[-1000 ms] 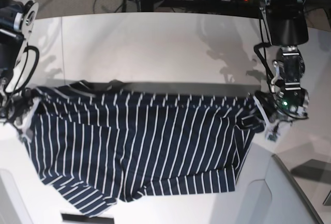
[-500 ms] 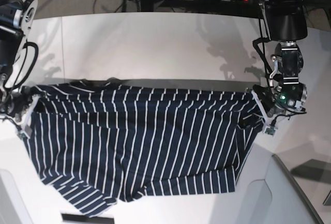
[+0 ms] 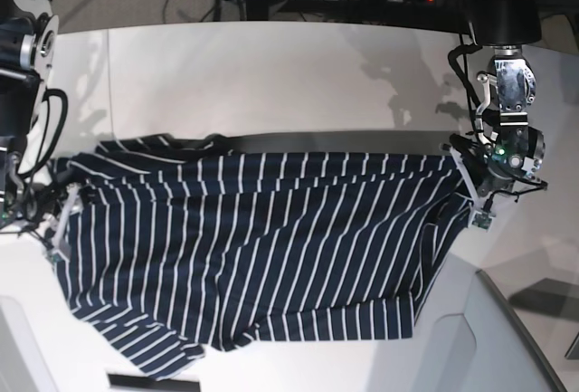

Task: Layout the t-shirt on the table in an organized manner, then fold the t-shirt properly
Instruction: 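Release the shirt with both grippers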

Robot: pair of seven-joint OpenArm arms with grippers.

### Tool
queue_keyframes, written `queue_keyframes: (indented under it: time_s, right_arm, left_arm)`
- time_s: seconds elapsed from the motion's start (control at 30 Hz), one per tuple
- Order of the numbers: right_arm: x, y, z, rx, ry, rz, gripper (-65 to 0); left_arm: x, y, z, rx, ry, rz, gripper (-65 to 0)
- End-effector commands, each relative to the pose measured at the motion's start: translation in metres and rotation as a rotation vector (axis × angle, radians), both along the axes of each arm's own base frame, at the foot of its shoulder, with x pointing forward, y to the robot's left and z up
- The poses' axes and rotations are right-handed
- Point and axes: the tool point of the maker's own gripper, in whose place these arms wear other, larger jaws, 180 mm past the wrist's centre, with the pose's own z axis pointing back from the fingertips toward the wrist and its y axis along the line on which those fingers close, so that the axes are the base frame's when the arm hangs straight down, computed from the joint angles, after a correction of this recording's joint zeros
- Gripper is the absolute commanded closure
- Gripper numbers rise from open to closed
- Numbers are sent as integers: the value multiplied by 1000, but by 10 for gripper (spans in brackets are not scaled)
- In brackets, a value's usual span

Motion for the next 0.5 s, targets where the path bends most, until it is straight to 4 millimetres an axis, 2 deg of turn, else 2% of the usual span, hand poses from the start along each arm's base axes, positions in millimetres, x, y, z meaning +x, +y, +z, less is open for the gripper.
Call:
queue_keyframes:
  time_s: [0.0, 0.07, 0.13, 0.17, 0.23, 0.27, 0.37, 0.43, 0.47]
  right_arm:
    - [25, -13, 26, -20, -76, -20, -458]
    - [29, -16, 33, -24, -97, -28, -570]
    - [36, -29, 56, -29, -181, -73, -582]
    - [34, -38, 64, -32, -210, -102, -576]
    - [27, -52, 83, -67, -250, -143, -558]
    - [22, -53, 91, -89, -259, -153, -549]
    - [-4, -51, 99, -144, -251, -178, -542]
    - [-24, -35, 94, -154, -240, -166, -542]
    - [-33, -24, 90, -152, -235, -157, -542]
  left_arm:
    - [4, 12, 14, 39, -33, 16, 0]
    - [3, 12, 14, 41, -33, 14, -201]
    - [5, 11, 21, 48, -48, 11, -383]
    - [3, 12, 24, 56, -41, 18, -453]
    - [2, 13, 35, 71, -37, 34, -551]
    - [4, 12, 44, 80, -54, 35, -581]
    - [12, 6, 70, 100, -117, 26, -586]
    - [18, 4, 83, 105, -155, 18, -586]
    - [19, 3, 83, 102, -155, 20, -586]
